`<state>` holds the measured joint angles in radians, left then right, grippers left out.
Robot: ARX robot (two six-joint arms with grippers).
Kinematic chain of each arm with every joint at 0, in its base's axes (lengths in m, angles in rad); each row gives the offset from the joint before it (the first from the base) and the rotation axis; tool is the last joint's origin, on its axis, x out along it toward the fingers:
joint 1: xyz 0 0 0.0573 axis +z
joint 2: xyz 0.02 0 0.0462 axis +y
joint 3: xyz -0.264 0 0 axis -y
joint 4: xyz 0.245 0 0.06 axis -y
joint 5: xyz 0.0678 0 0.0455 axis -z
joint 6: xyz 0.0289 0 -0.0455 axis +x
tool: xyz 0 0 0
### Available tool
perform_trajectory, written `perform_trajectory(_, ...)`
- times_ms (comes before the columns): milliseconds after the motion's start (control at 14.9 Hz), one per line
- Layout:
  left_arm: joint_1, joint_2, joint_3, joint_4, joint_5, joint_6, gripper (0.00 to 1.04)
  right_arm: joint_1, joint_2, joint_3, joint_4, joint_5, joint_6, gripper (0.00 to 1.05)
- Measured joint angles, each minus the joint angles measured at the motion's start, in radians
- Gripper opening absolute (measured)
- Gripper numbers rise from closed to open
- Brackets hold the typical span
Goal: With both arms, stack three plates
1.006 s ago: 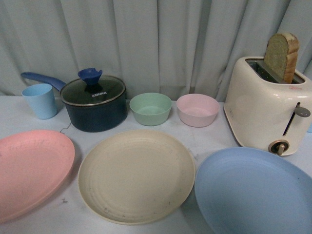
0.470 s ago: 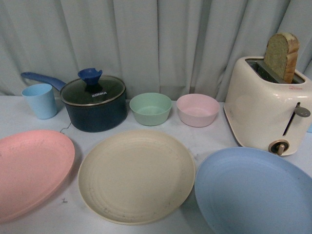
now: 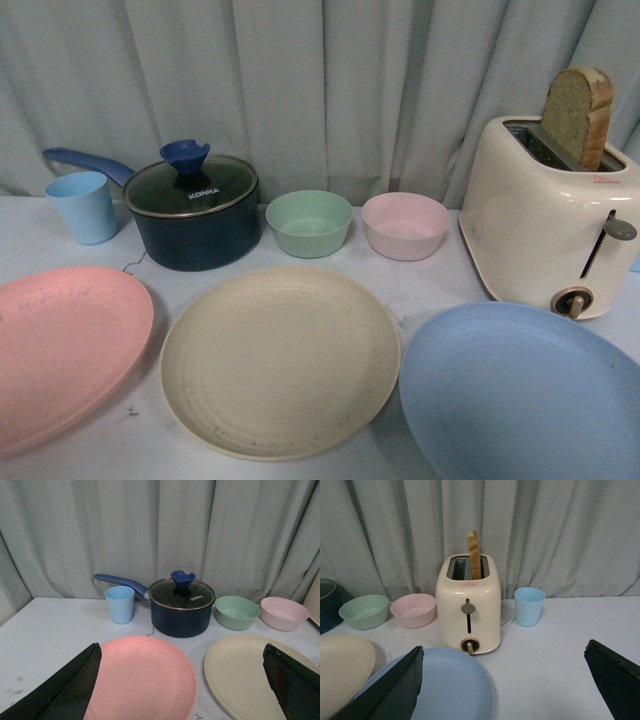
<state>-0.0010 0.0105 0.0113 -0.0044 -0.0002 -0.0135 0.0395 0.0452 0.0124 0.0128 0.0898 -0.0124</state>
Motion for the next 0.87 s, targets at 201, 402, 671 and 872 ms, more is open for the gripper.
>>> perform_trajectory(201,0.000,0.000,0.000,0.000,0.000,0.000,0.98,0.000,0.000,0.000,0.000,0.000,0.000,0.98)
perform_trajectory(402,0.000,0.000,0.000,0.000,0.000,0.000,0.98,0.000,0.000,0.000,0.000,0.000,0.000,0.98)
perform_trajectory(671,0.000,0.000,0.000,0.000,0.000,0.000,0.98,0.000,0.000,0.000,0.000,0.000,0.000,0.98)
perform_trajectory(872,0.000,0.000,0.000,0.000,0.000,0.000,0.98,0.000,0.000,0.000,0.000,0.000,0.000,0.98)
